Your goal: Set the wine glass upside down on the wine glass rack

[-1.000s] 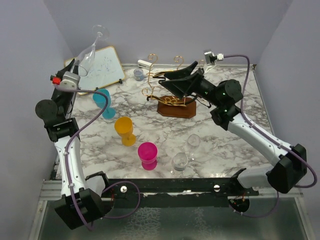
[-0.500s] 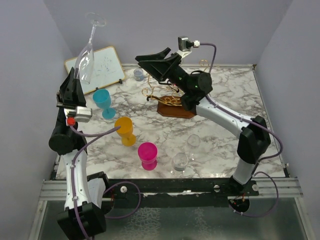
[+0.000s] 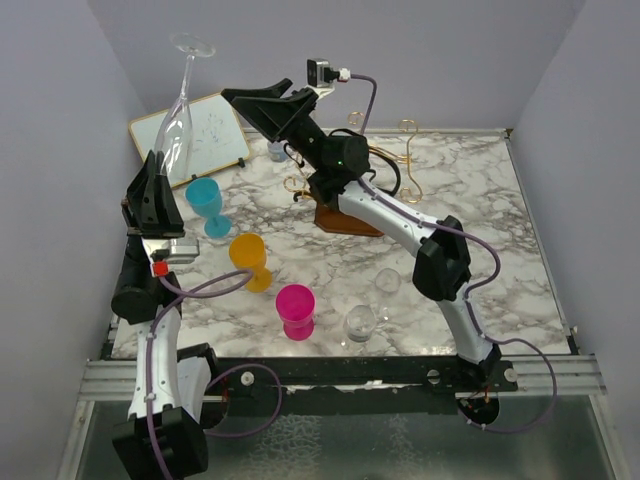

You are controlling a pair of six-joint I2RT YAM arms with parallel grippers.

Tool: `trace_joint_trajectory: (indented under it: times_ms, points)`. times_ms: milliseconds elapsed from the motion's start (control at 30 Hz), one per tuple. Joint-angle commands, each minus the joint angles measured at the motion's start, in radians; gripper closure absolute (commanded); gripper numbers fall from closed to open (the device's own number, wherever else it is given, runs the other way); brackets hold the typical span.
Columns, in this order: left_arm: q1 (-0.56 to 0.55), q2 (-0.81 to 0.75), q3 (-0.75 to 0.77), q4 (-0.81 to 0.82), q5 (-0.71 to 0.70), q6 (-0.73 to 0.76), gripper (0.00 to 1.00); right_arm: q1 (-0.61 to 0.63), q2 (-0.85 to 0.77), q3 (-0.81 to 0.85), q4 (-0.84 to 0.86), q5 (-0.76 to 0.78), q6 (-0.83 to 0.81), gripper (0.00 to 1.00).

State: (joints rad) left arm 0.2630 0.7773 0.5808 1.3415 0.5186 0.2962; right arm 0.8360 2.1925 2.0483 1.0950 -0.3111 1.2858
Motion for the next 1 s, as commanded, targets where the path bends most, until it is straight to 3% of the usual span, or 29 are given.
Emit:
trace_joint_trajectory:
  times_ms: [0, 700, 967]
  points:
    - [-0.016, -0.007, -0.002, 0.094, -0.006, 0.013, 1.0, 0.024, 0.076, 0.182, -0.074, 0.034, -0.015, 0.33]
    - [-0.057, 0.003, -0.041, 0.16, 0.089, 0.0, 1.0, 0.064, 0.152, 0.299, -0.189, 0.025, -0.029, 0.32]
    - [-0.068, 0.014, -0.042, 0.142, 0.076, 0.063, 1.0, 0.078, 0.151, 0.285, -0.175, 0.03, -0.015, 0.48]
